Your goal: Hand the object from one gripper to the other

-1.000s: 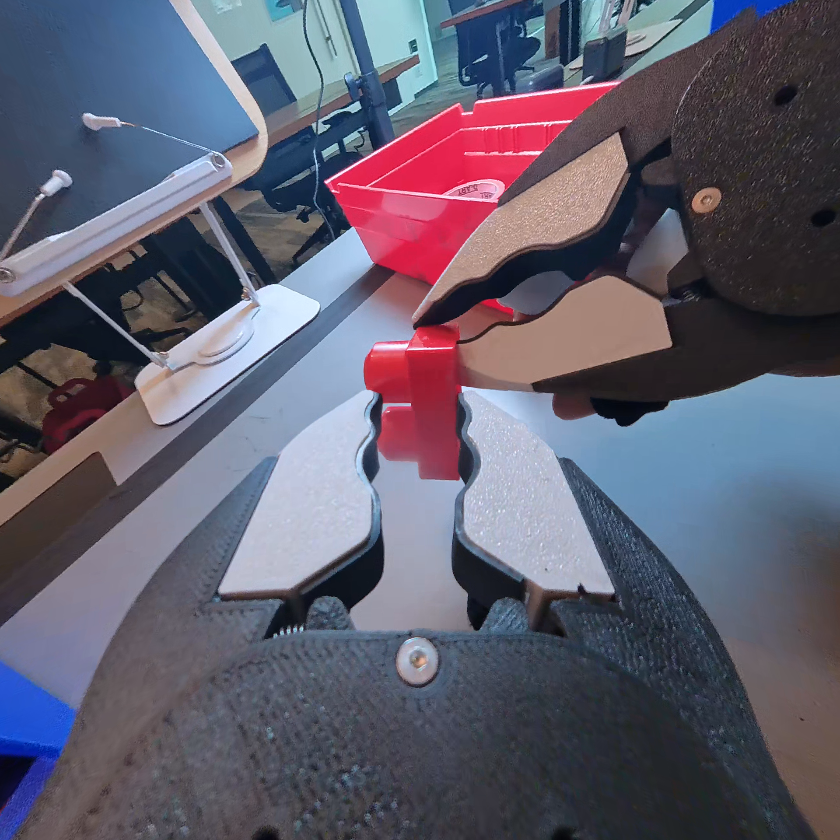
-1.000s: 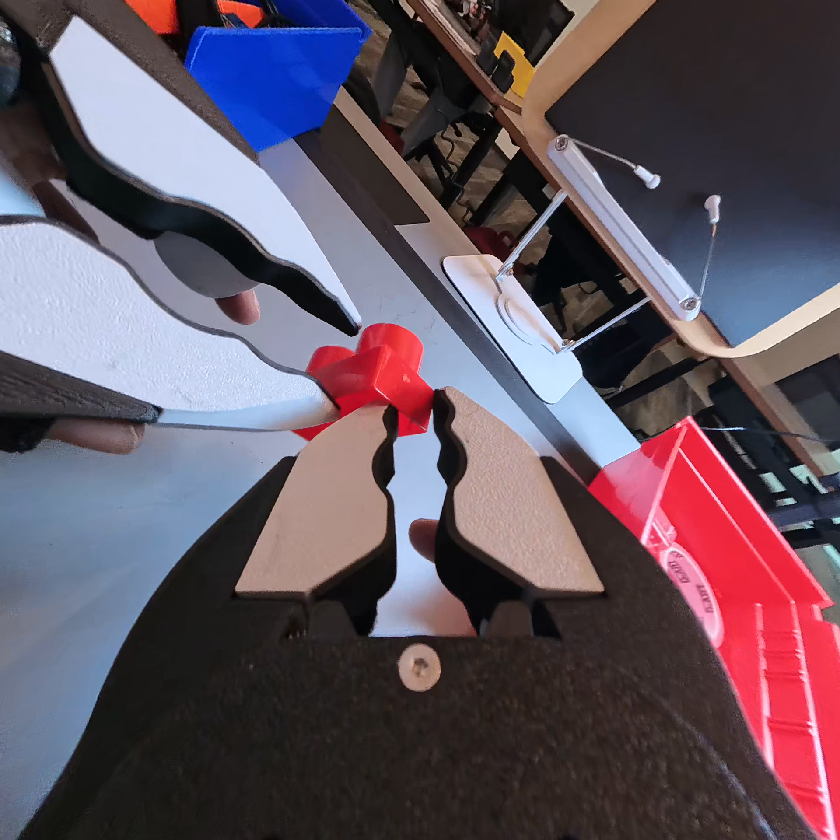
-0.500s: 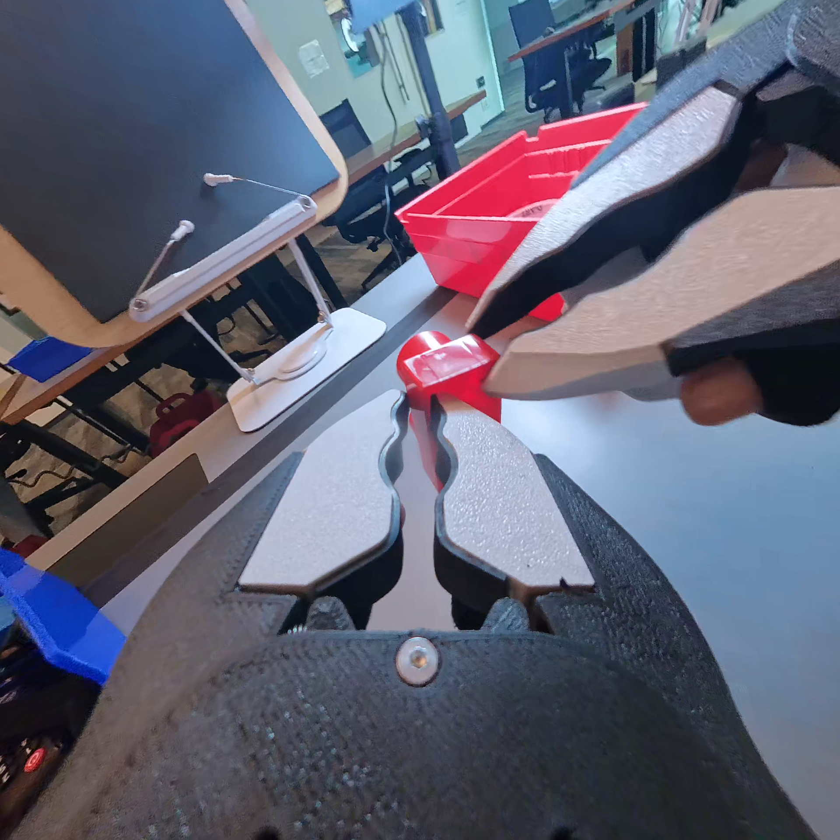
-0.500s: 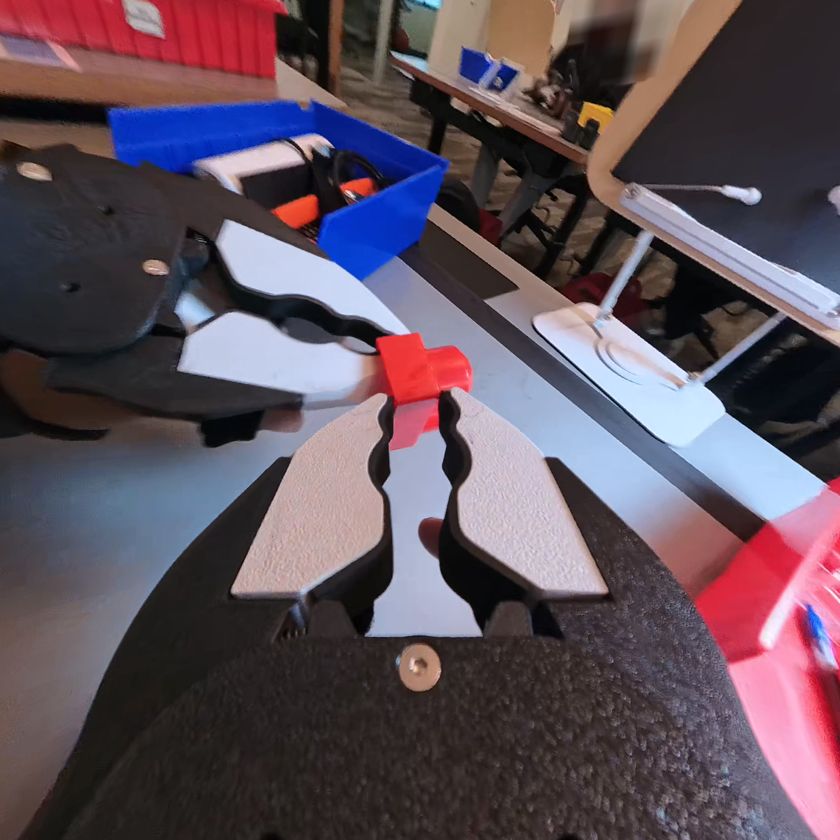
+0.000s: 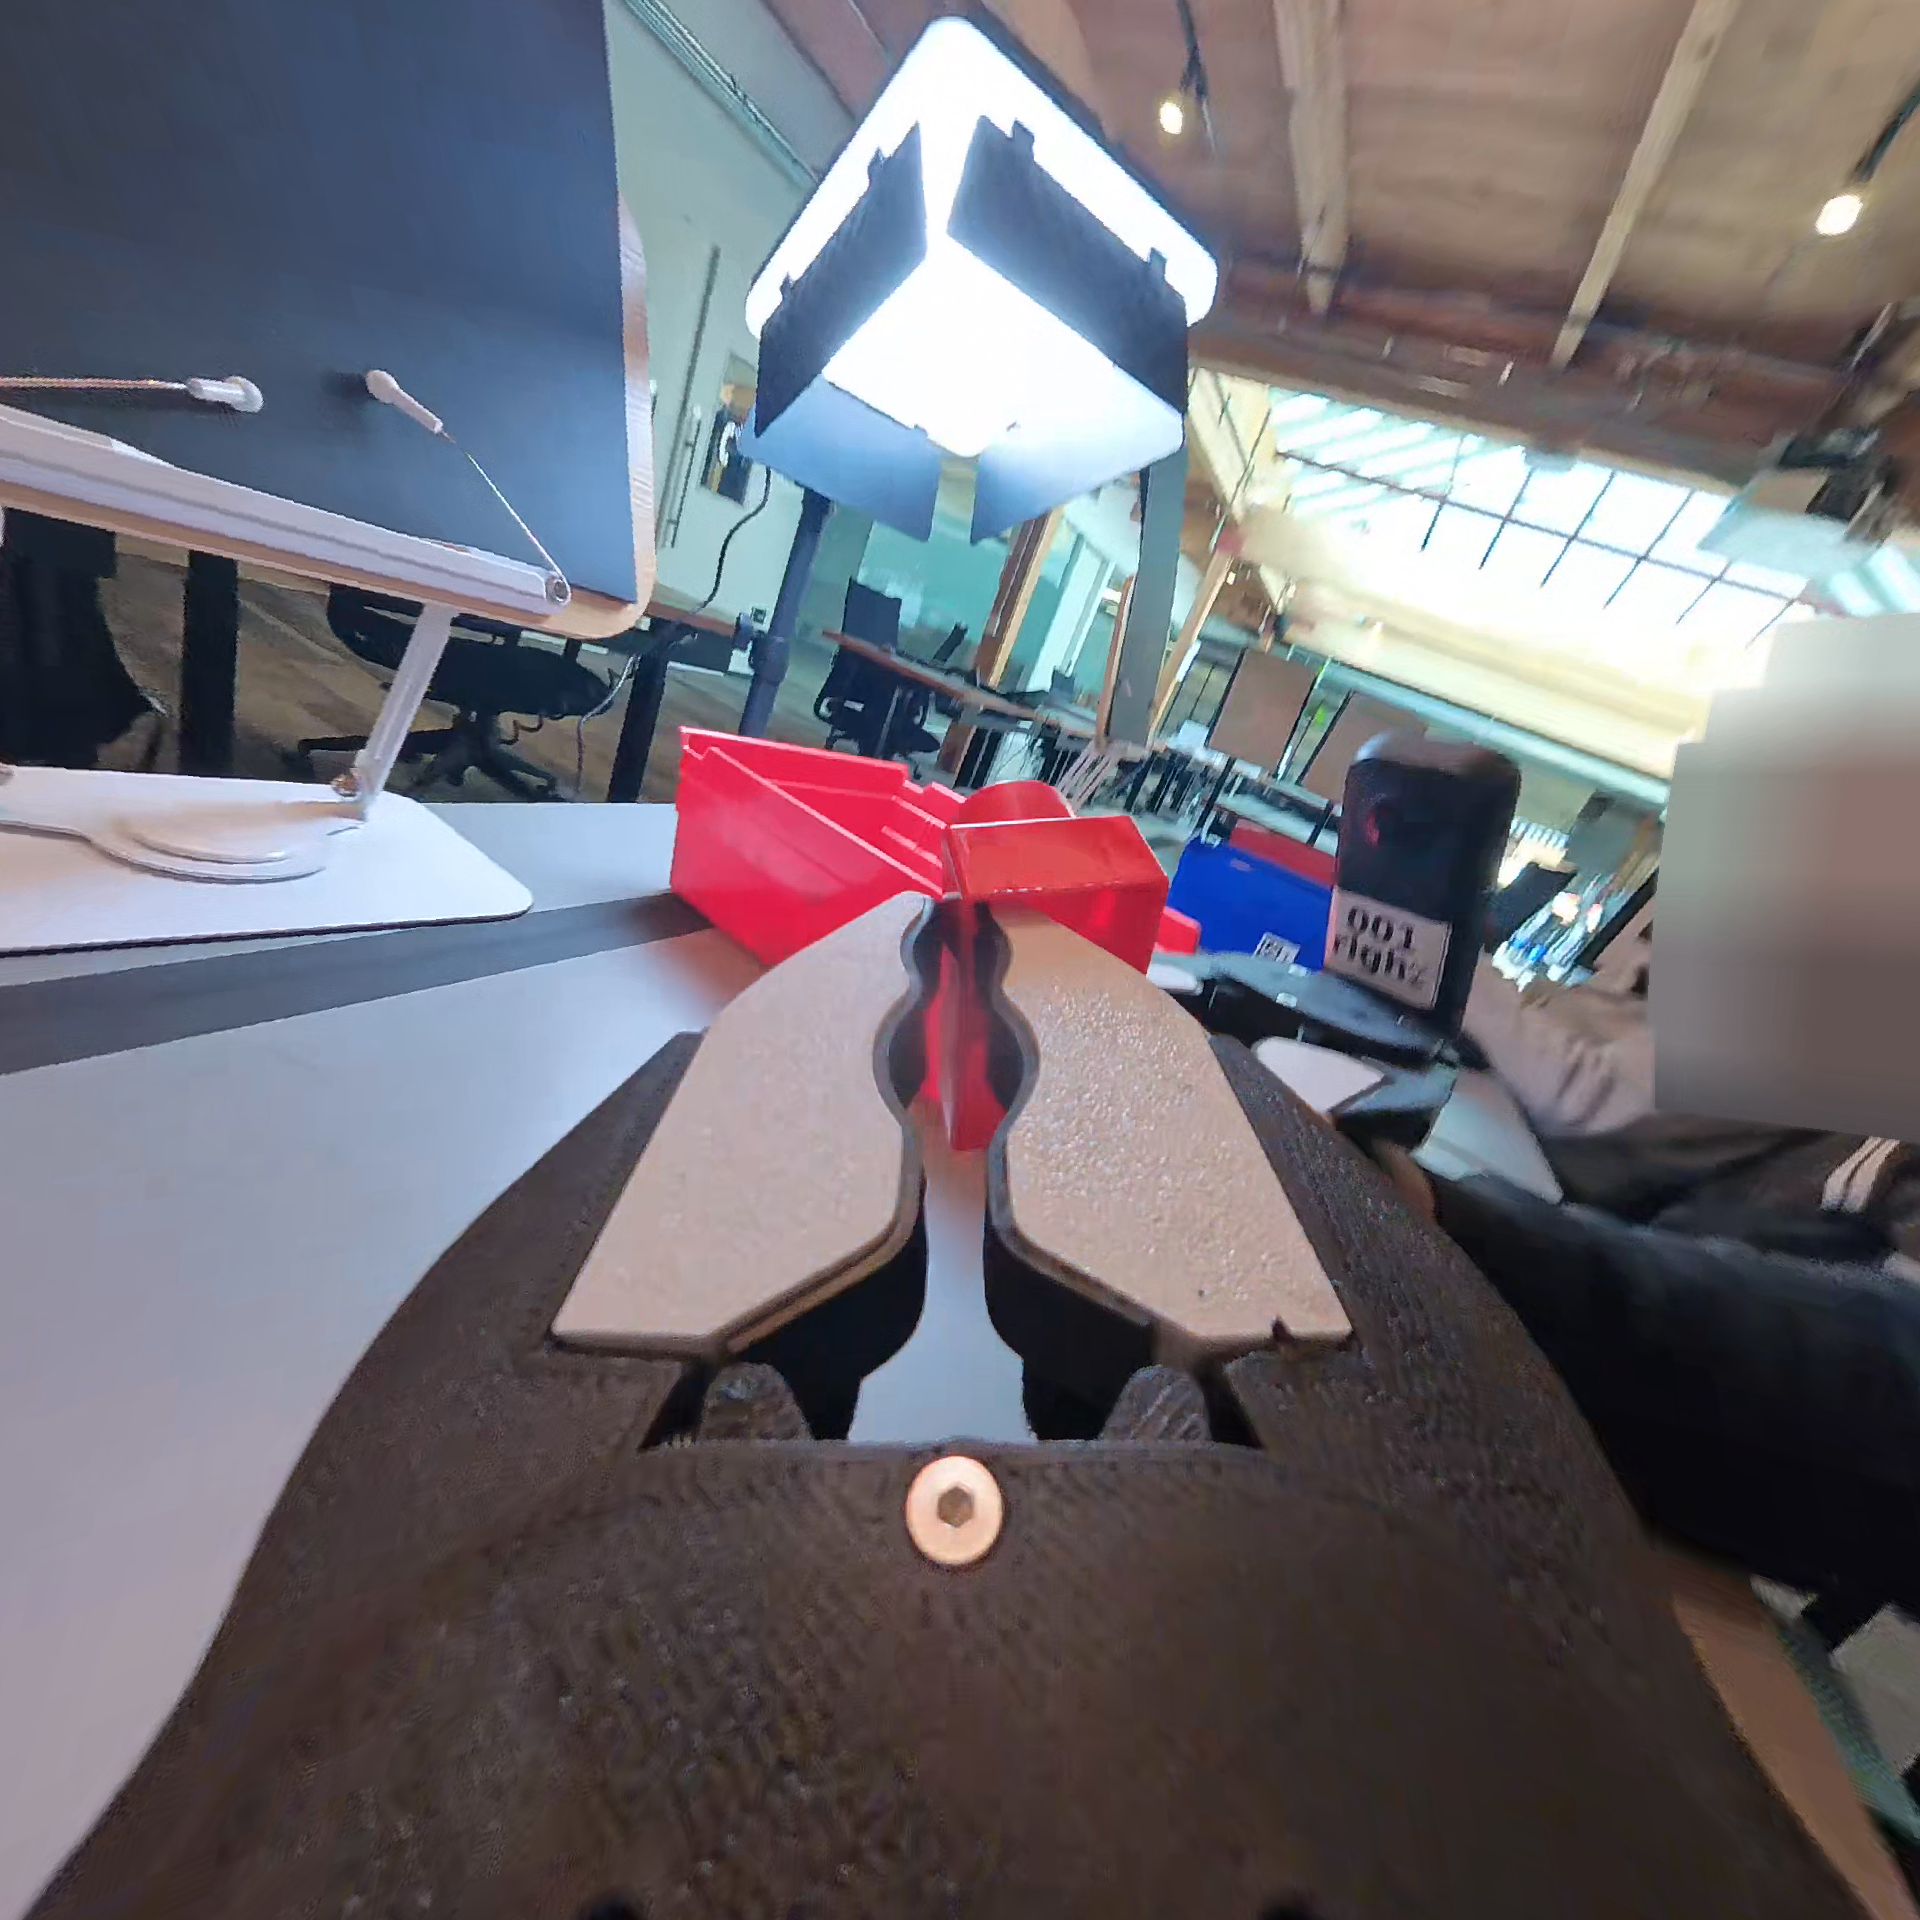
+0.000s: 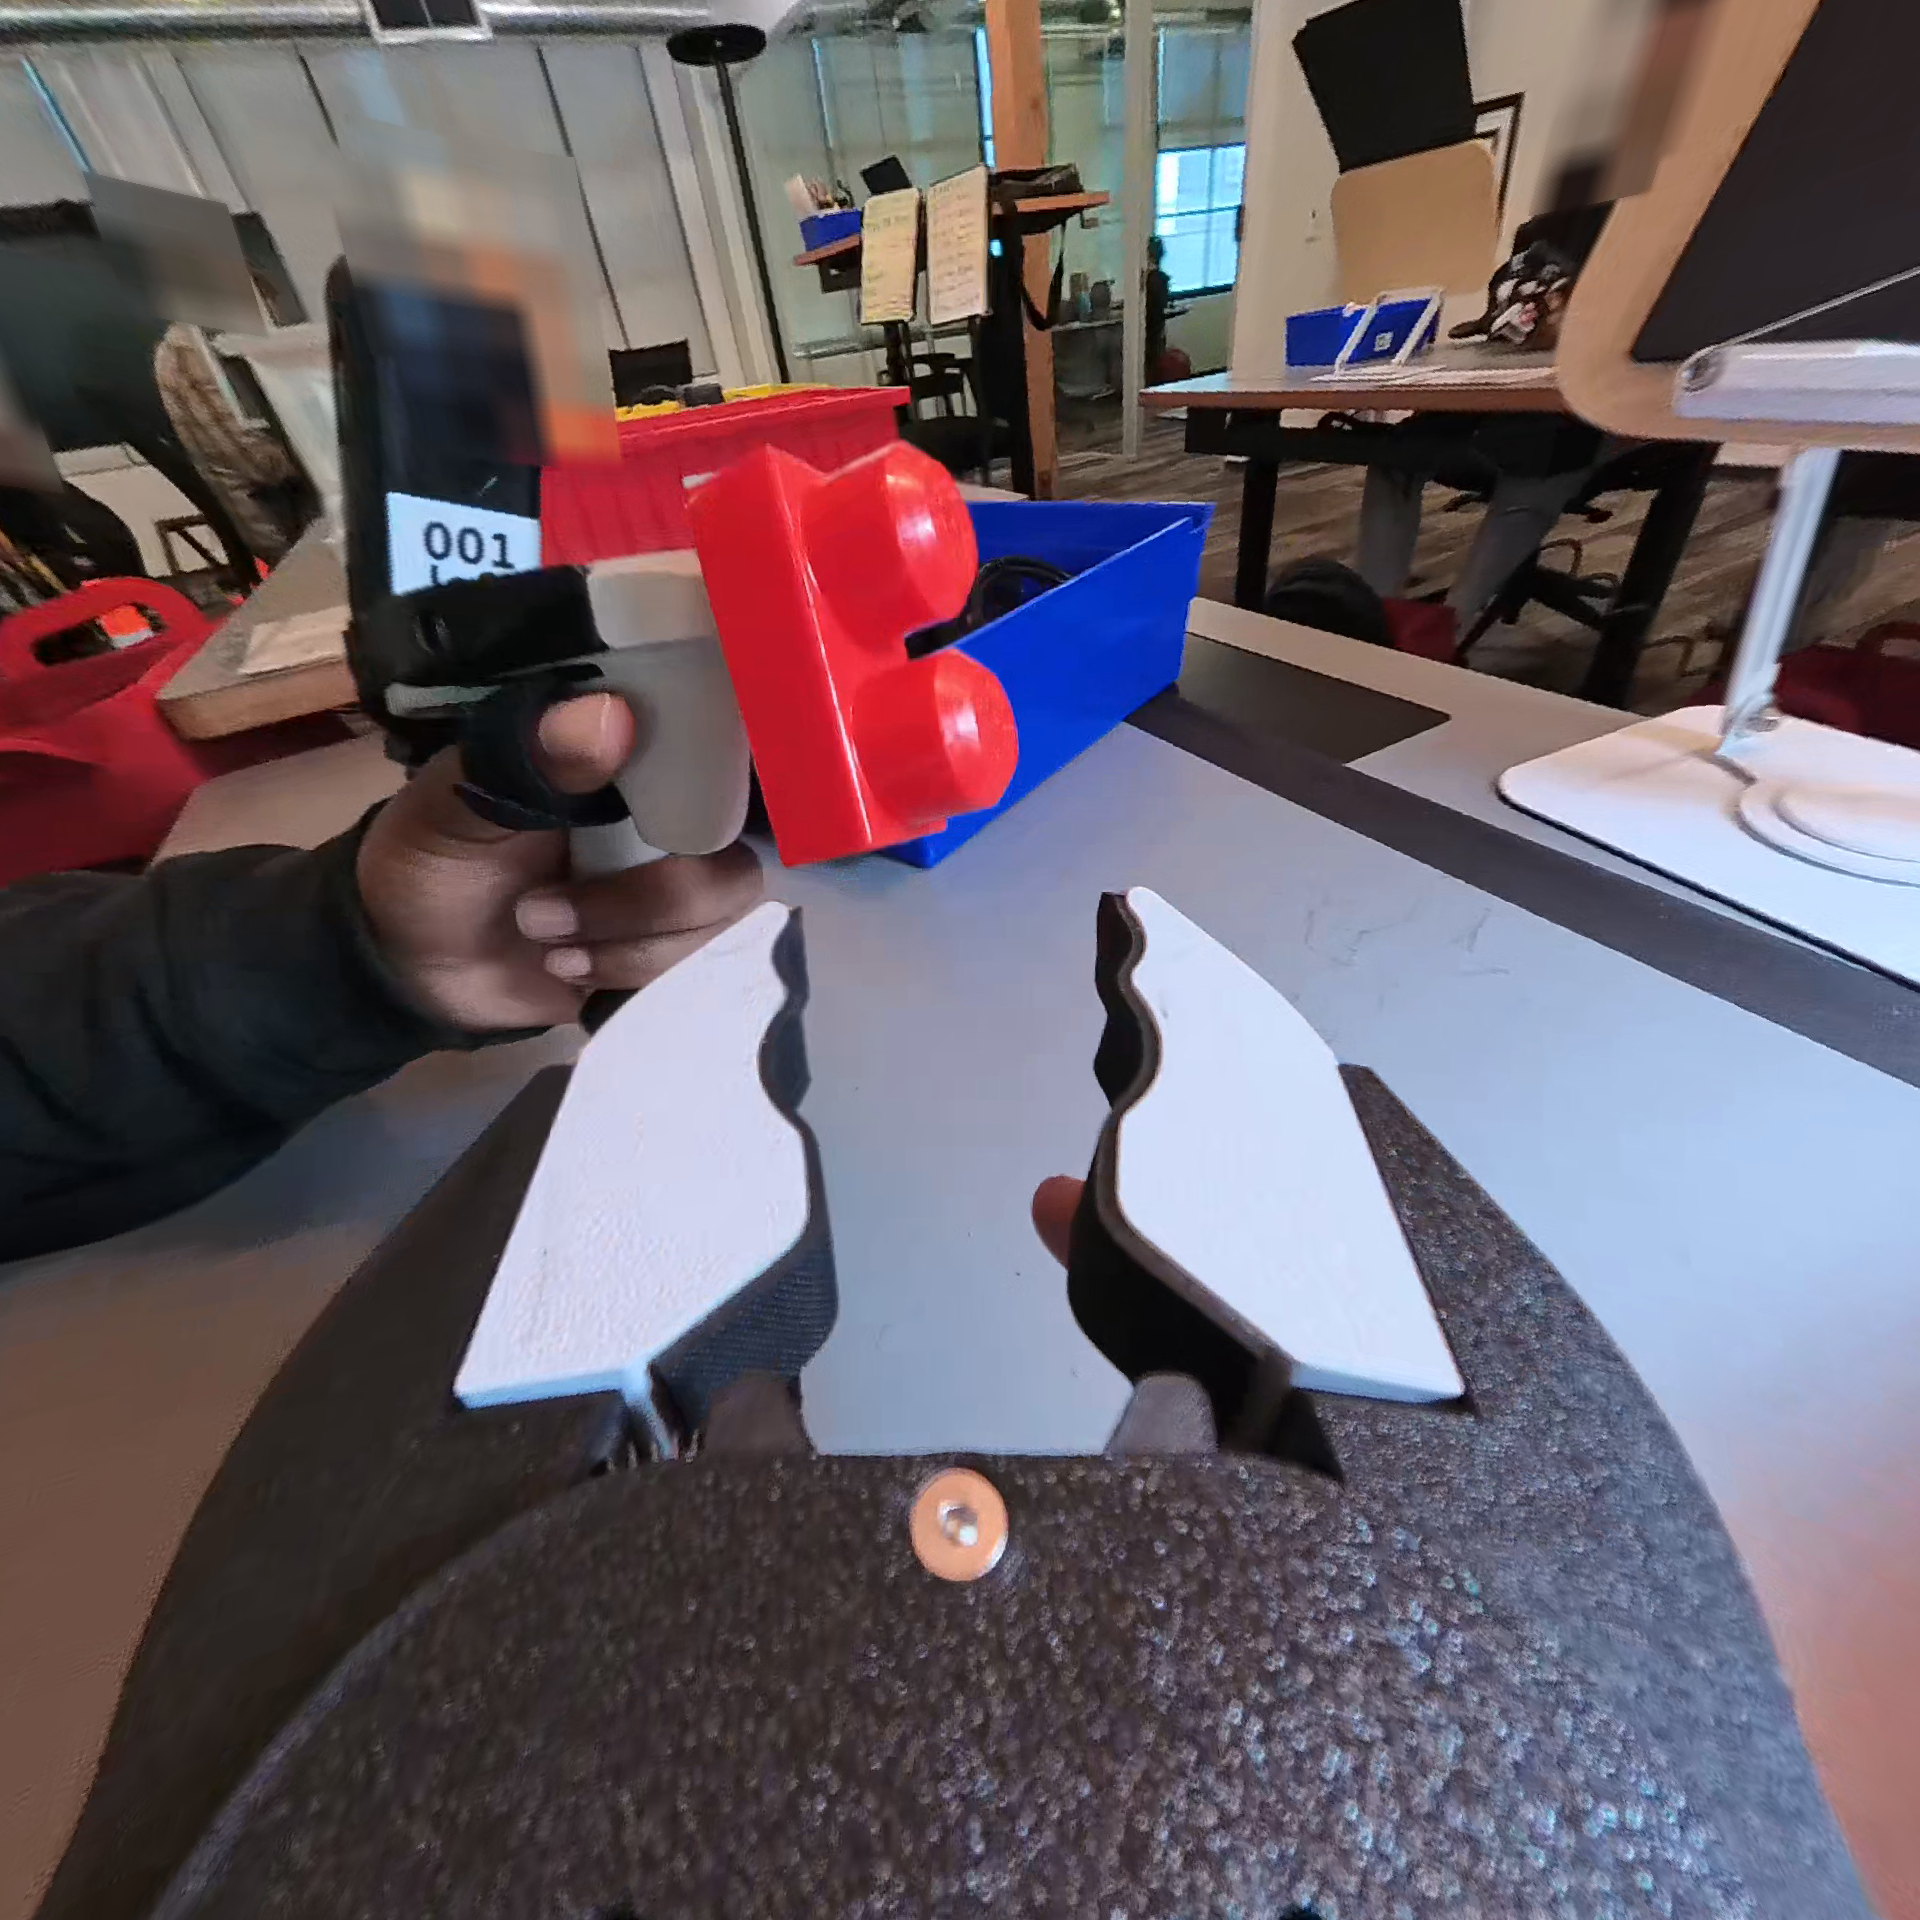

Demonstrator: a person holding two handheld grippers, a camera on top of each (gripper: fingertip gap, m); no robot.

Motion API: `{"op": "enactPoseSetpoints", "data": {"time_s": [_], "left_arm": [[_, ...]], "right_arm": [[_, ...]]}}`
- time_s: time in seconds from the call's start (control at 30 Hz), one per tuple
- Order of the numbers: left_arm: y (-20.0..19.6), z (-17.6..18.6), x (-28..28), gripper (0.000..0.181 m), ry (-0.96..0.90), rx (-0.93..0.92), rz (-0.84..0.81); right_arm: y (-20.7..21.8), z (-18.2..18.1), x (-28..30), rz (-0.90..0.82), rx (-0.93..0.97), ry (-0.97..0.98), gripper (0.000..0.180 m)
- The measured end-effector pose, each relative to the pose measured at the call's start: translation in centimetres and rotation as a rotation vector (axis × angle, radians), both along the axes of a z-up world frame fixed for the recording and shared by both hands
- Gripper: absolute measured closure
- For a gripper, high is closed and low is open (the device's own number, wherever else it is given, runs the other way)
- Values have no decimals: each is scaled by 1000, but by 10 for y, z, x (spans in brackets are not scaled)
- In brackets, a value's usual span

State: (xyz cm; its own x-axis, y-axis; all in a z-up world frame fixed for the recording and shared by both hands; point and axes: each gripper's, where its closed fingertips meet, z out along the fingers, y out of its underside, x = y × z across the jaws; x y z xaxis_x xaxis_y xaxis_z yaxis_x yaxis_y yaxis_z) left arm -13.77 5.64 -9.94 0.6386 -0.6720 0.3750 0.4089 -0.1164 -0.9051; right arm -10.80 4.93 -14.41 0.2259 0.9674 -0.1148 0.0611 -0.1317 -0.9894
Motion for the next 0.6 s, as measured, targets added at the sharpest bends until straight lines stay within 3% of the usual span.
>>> {"op": "enactPoseSetpoints", "data": {"time_s": [0.17, 0.33, 0.47, 0.6], "left_arm": [[6, -5, -5, 175, -163, -88, 101], [5, -10, -2, 175, -247, -129, 138], [6, -15, 3, 175, -320, -173, 105], [7, -20, 8, 174, -427, -262, -4]], "right_arm": [[-7, 0, -8, -113, 96, -9, 146], [-7, 4, -9, -169, 13, 61, 151], [-2, 10, -2, -202, -3, 110, 151], [5, 15, 5, -260, 180, 72, 157]]}}
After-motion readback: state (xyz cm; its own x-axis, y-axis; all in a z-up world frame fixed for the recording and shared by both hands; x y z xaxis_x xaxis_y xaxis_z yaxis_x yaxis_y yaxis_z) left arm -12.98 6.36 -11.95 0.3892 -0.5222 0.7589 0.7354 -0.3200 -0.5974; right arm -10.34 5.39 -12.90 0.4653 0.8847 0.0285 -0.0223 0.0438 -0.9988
